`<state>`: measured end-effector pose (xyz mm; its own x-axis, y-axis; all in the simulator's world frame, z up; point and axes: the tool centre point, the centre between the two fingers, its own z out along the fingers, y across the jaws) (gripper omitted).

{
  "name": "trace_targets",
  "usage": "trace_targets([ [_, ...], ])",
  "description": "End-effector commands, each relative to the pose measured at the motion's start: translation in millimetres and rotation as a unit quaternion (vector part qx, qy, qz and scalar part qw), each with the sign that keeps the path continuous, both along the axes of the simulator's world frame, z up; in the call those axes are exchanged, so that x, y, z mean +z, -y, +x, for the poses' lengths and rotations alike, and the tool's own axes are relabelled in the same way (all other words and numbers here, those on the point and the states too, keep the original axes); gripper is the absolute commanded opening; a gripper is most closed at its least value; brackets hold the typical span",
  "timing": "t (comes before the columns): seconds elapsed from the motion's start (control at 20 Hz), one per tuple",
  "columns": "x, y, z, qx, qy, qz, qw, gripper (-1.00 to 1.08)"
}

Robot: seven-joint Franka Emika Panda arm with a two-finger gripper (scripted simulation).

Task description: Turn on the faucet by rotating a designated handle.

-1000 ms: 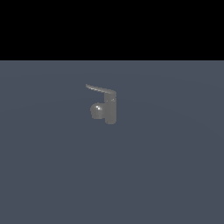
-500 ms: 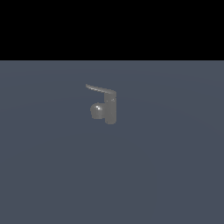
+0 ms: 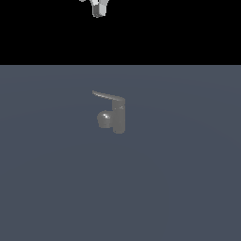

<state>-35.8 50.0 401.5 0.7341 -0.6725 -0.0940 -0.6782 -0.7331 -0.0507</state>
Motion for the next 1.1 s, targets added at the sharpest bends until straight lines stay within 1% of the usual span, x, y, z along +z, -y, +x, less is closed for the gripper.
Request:
trace_targets([
  [0.0,-12,-3,16,-0.034,-0.003,0.000,0.9994,-1.00],
  [0.25,-38,-7,46,-0.102,-0.009,-0.003,0.9948,-1.00],
  [0.5,-66,-12,75,-0.168,-0.014,-0.008,0.9857,-1.00],
  [0.75,-98,-17,101,-0.233,-0.017,-0.016,0.9722,-1.00],
  [1.05,-138,-23,129,-0.308,-0.018,-0.027,0.9508,-1.00],
])
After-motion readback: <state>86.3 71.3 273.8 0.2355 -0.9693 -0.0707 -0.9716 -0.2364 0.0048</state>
